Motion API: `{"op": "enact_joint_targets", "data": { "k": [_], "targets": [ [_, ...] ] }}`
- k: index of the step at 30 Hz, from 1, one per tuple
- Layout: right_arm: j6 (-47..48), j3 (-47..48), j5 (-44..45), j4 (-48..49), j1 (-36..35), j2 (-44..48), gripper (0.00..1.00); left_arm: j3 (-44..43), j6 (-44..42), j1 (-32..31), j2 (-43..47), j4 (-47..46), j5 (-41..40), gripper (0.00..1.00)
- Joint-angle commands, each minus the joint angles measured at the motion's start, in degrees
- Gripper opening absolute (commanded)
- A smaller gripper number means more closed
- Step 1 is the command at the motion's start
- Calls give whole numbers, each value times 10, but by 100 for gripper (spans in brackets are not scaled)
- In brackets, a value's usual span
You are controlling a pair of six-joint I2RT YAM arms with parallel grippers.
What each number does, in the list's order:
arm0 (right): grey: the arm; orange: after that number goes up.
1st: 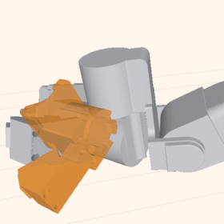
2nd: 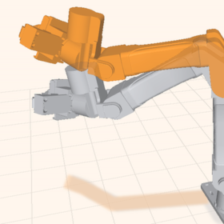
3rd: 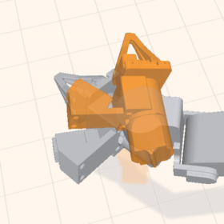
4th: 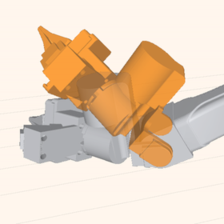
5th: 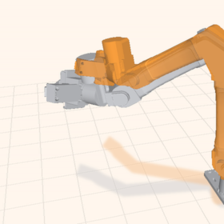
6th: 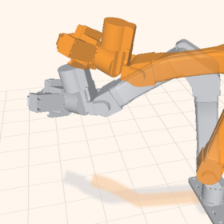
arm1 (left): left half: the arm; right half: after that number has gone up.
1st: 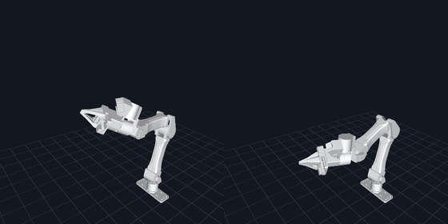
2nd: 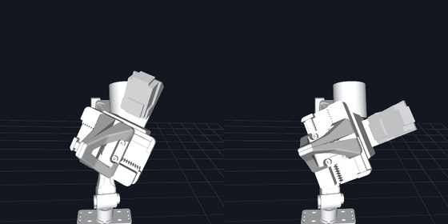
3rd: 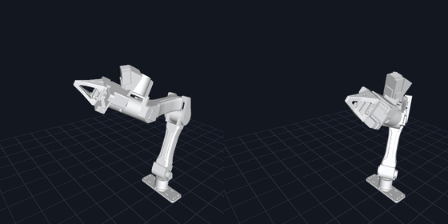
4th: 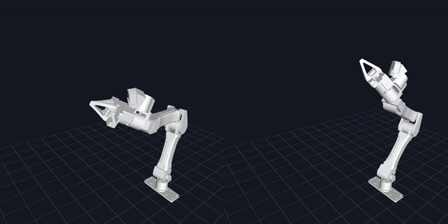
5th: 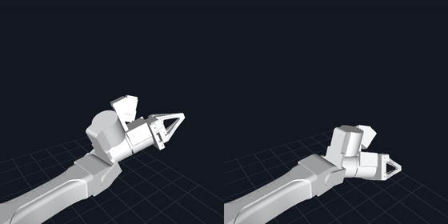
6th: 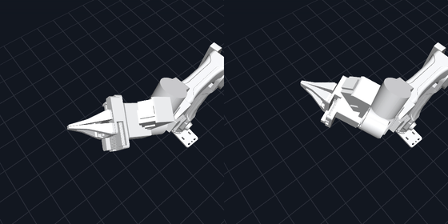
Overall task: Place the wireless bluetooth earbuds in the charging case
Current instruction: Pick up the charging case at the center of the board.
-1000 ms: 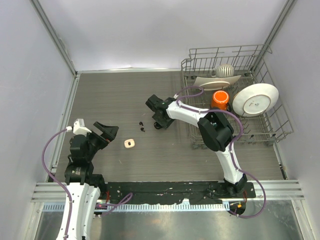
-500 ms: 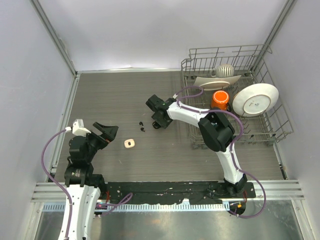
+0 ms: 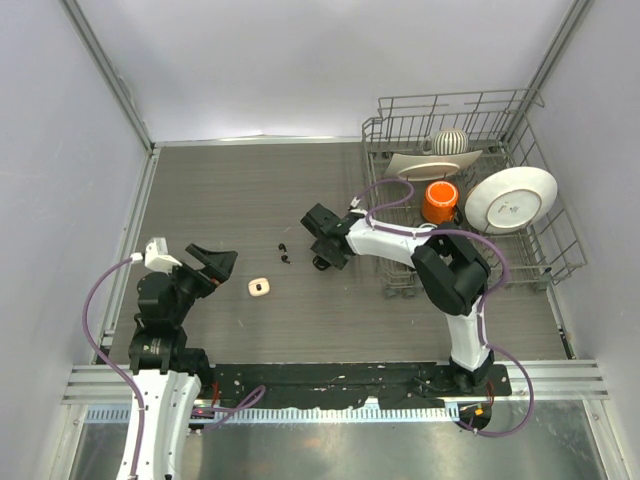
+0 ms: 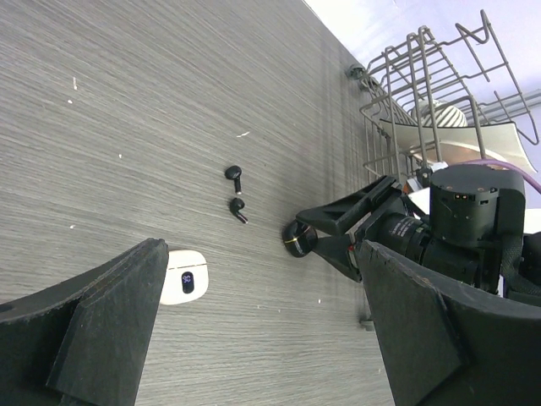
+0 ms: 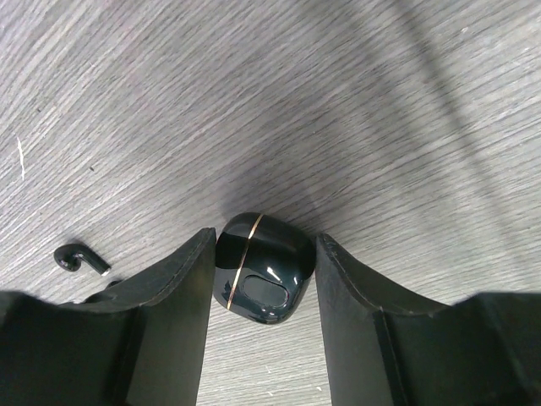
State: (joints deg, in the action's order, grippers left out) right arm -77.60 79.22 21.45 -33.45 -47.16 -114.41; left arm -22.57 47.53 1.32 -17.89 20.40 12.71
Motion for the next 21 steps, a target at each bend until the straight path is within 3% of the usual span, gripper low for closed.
{"op": "enact_joint_targets", "data": {
  "k": [1, 21],
  "targets": [
    [-12, 7, -37, -64, -8, -56, 39, -20, -5, 4, -9, -20, 12, 100],
    [-56, 69, -69, -119, -8, -93, 55, -34, -16, 3, -29, 15, -1, 100]
  ]
}}
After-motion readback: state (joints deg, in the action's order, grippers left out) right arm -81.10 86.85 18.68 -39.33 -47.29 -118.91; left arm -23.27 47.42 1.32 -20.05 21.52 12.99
